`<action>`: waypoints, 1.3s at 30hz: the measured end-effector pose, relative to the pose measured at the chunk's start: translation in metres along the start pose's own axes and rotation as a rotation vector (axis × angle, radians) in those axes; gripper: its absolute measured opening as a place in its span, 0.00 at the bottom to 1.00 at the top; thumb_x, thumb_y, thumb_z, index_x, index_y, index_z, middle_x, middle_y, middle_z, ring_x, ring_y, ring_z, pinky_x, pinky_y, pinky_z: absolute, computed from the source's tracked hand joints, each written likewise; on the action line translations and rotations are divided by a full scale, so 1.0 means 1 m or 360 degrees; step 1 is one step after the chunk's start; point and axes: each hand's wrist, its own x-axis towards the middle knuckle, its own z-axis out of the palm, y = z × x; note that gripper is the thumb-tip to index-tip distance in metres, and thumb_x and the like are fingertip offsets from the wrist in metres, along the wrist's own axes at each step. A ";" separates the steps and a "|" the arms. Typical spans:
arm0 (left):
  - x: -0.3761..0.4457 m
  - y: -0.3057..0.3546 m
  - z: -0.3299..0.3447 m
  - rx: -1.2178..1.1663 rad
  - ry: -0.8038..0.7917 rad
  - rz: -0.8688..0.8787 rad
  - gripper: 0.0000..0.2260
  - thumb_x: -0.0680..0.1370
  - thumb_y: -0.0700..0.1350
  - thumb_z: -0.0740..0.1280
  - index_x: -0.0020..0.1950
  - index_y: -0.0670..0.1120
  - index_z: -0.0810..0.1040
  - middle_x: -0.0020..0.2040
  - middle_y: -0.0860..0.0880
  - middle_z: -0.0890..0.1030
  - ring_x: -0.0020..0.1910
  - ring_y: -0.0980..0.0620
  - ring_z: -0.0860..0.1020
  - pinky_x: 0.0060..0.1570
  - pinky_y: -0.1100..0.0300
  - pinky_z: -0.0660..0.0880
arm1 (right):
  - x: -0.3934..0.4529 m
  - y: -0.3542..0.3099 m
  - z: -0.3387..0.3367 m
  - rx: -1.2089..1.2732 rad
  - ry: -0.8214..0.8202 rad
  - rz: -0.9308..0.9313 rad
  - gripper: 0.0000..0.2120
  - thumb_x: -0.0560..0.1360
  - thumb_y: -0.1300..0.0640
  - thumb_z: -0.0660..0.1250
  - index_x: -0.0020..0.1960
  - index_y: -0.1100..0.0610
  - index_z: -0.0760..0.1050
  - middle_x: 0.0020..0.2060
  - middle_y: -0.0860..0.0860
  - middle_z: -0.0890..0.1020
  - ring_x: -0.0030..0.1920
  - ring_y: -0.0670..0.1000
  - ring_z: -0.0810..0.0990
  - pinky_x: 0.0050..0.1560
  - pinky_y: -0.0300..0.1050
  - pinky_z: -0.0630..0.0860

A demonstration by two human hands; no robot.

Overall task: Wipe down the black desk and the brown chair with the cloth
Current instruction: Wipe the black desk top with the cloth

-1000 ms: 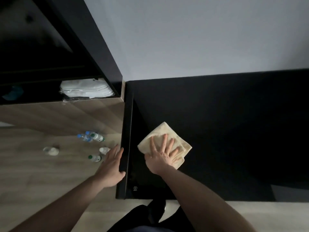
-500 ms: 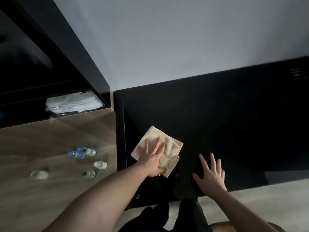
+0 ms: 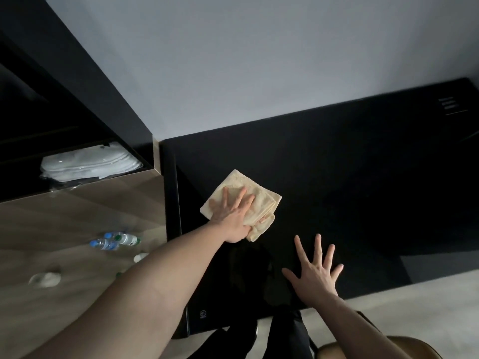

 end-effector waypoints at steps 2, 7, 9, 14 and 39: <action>-0.010 -0.012 0.009 0.0048 0.0030 0.0064 0.38 0.85 0.59 0.56 0.83 0.59 0.31 0.80 0.56 0.23 0.80 0.32 0.28 0.76 0.23 0.47 | -0.001 -0.002 -0.001 -0.0038 0.0004 0.0017 0.45 0.81 0.30 0.59 0.81 0.35 0.27 0.80 0.53 0.24 0.80 0.68 0.27 0.77 0.77 0.44; -0.055 -0.042 0.040 0.0110 0.0048 0.0101 0.39 0.84 0.49 0.59 0.84 0.59 0.33 0.80 0.55 0.23 0.80 0.34 0.27 0.77 0.25 0.46 | -0.011 -0.018 -0.010 -0.0008 0.0027 0.0009 0.45 0.82 0.38 0.64 0.86 0.42 0.38 0.84 0.56 0.34 0.83 0.66 0.34 0.81 0.71 0.47; -0.081 -0.049 0.052 0.0107 0.0010 0.0078 0.39 0.83 0.47 0.59 0.84 0.60 0.35 0.81 0.55 0.24 0.80 0.35 0.27 0.77 0.26 0.46 | -0.022 -0.024 -0.009 -0.0036 0.0040 -0.0052 0.44 0.81 0.42 0.66 0.86 0.44 0.40 0.84 0.55 0.36 0.84 0.64 0.35 0.82 0.69 0.46; -0.153 -0.072 0.107 0.0123 0.0020 0.0093 0.38 0.83 0.46 0.57 0.84 0.61 0.35 0.81 0.54 0.24 0.80 0.34 0.28 0.78 0.27 0.47 | -0.059 -0.035 0.012 -0.0090 -0.0018 -0.0205 0.44 0.81 0.46 0.66 0.86 0.43 0.40 0.85 0.53 0.36 0.84 0.62 0.34 0.83 0.66 0.45; -0.175 0.044 0.111 -0.0276 0.0020 0.0289 0.36 0.83 0.42 0.59 0.87 0.54 0.44 0.85 0.49 0.37 0.82 0.42 0.32 0.81 0.33 0.46 | -0.093 -0.017 0.028 0.0275 0.0060 -0.0066 0.44 0.77 0.63 0.61 0.86 0.43 0.45 0.85 0.51 0.39 0.84 0.59 0.37 0.84 0.59 0.46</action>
